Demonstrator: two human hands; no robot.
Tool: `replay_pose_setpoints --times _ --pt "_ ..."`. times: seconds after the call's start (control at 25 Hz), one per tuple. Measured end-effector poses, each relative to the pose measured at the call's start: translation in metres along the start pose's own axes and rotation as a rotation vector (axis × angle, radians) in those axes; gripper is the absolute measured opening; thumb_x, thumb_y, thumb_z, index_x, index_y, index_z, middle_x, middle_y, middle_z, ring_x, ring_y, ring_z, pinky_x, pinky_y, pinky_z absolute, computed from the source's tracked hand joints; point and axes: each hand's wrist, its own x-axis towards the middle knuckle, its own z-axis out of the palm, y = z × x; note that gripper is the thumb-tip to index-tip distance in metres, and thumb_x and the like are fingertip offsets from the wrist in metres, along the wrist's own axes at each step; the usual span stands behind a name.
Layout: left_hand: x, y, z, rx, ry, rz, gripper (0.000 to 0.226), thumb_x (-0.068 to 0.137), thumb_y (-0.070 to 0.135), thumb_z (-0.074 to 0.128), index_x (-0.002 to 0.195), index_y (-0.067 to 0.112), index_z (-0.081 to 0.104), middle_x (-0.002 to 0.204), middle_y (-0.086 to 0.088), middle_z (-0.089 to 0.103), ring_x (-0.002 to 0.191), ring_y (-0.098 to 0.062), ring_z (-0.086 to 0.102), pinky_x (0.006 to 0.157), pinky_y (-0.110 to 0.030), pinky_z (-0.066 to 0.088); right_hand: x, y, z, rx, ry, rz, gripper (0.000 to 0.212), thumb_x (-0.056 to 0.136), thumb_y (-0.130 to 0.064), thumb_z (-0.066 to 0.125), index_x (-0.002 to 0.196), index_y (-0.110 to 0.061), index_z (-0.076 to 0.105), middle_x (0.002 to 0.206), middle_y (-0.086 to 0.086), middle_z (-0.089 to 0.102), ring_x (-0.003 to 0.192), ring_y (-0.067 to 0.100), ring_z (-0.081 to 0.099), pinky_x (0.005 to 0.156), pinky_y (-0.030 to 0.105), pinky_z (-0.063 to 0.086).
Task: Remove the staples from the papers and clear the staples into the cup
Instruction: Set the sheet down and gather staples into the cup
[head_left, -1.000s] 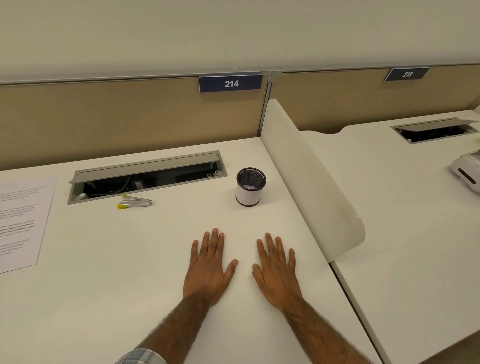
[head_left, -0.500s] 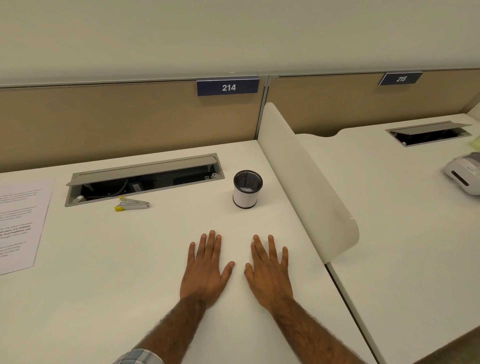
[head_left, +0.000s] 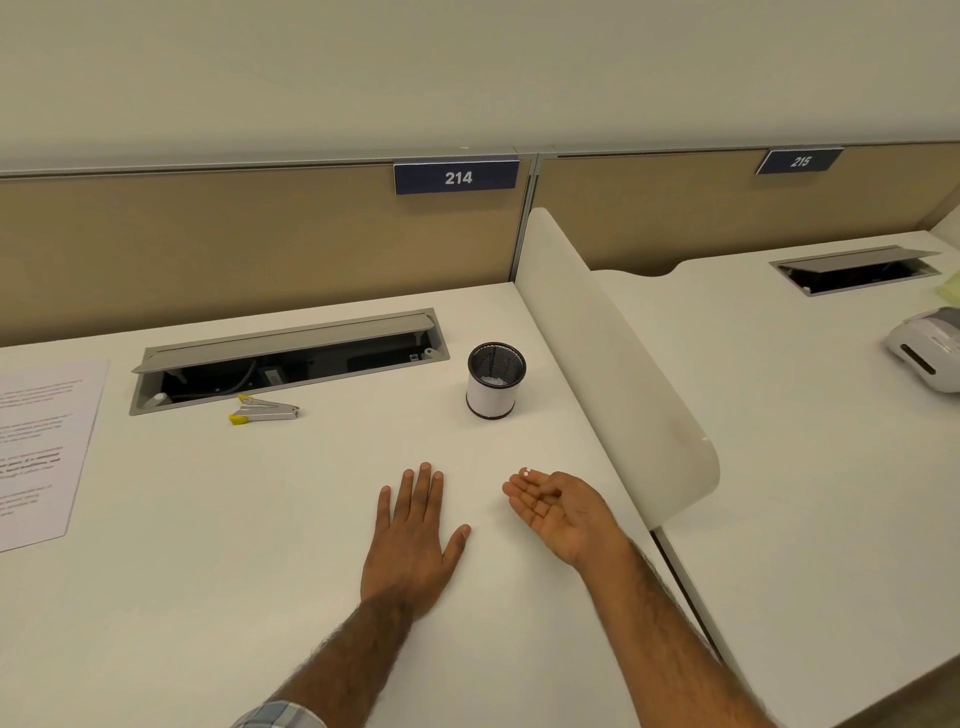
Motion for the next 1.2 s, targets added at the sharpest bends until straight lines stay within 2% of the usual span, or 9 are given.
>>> replay_pose_setpoints --times 0.16,0.32,0.44,0.56,0.68,0.76,0.96,1.08,1.2 --pt "0.0 0.0 0.0 -0.006 -0.008 0.012 0.08 0.101 0.068 0.003 0.164 0.02 -0.009 0.173 0.002 -0.015 0.159 -0.018 -0.018 0.127 -0.046 -0.007 0.003 -0.009 0.008 -0.002 -0.027 -0.017 0.02 0.093 0.002 0.05 0.105 0.008 0.065 0.108 0.024 0.069 0.099 0.034 0.07 0.089 0.04 0.056" --pt "-0.001 0.0 -0.002 -0.018 0.0 0.007 0.081 0.101 0.068 0.003 0.165 0.019 -0.004 0.173 0.001 -0.011 0.16 -0.019 -0.013 0.127 -0.045 -0.006 0.014 -0.034 0.038 -0.067 -0.062 -0.08 0.014 0.096 -0.004 0.054 0.091 0.002 0.066 0.084 0.016 0.073 0.083 0.026 0.072 0.078 0.033 0.059" --pt "0.0 0.0 -0.002 -0.027 -0.005 0.014 0.079 0.102 0.067 0.006 0.164 0.02 -0.008 0.173 0.003 -0.017 0.158 -0.017 -0.019 0.127 -0.045 -0.009 0.026 -0.068 0.074 -0.223 -0.048 -0.249 0.014 0.095 -0.004 0.054 0.085 -0.001 0.064 0.078 0.014 0.07 0.074 0.023 0.07 0.072 0.03 0.058" --pt "0.0 0.0 -0.001 -0.028 0.0 0.009 0.078 0.104 0.065 0.015 0.165 0.019 -0.004 0.174 0.001 -0.012 0.159 -0.017 -0.015 0.127 -0.046 -0.006 0.047 -0.097 0.109 -0.774 0.144 -0.598 0.014 0.085 -0.005 0.057 0.075 0.001 0.065 0.077 0.02 0.07 0.061 0.024 0.067 0.059 0.033 0.057" --pt "-0.001 -0.001 -0.002 -0.035 -0.005 0.013 0.078 0.104 0.065 0.015 0.165 0.02 -0.005 0.173 0.001 -0.013 0.159 -0.017 -0.016 0.127 -0.046 -0.006 0.06 -0.107 0.127 -1.55 0.353 -0.823 0.017 0.08 -0.004 0.051 0.076 -0.004 0.067 0.081 0.015 0.07 0.074 0.032 0.066 0.067 0.036 0.056" --pt "0.0 -0.001 -0.002 -0.037 -0.001 0.02 0.078 0.104 0.065 0.015 0.165 0.02 -0.005 0.173 0.001 -0.013 0.159 -0.017 -0.016 0.127 -0.046 -0.006 0.062 -0.108 0.133 -1.786 0.39 -0.857 0.016 0.085 -0.005 0.056 0.09 -0.007 0.071 0.092 0.012 0.072 0.086 0.033 0.067 0.073 0.034 0.056" --pt "0.0 -0.001 -0.002 -0.039 -0.015 0.009 0.078 0.105 0.064 0.017 0.166 0.019 -0.001 0.174 0.001 -0.008 0.16 -0.018 -0.012 0.127 -0.046 -0.004 0.067 -0.112 0.129 -1.685 0.266 -0.906 0.01 0.089 -0.021 0.067 0.094 -0.012 0.068 0.101 0.007 0.068 0.095 0.028 0.064 0.078 0.036 0.053" --pt "-0.001 0.0 -0.003 -0.04 -0.013 0.012 0.078 0.104 0.065 0.014 0.165 0.021 -0.009 0.173 0.003 -0.017 0.158 -0.016 -0.02 0.127 -0.045 -0.008 0.065 -0.11 0.118 -1.641 0.085 -0.968 0.032 0.095 -0.017 0.057 0.126 -0.019 0.064 0.129 0.007 0.059 0.121 0.026 0.053 0.103 0.039 0.043" --pt "0.0 0.001 -0.005 -0.036 -0.029 0.013 0.078 0.104 0.065 0.012 0.164 0.021 -0.011 0.172 0.003 -0.019 0.158 -0.016 -0.022 0.127 -0.045 -0.009 0.05 -0.088 0.091 -1.393 0.114 -1.07 0.041 0.092 -0.003 0.05 0.129 -0.013 0.063 0.129 0.008 0.06 0.121 0.025 0.054 0.106 0.028 0.037"
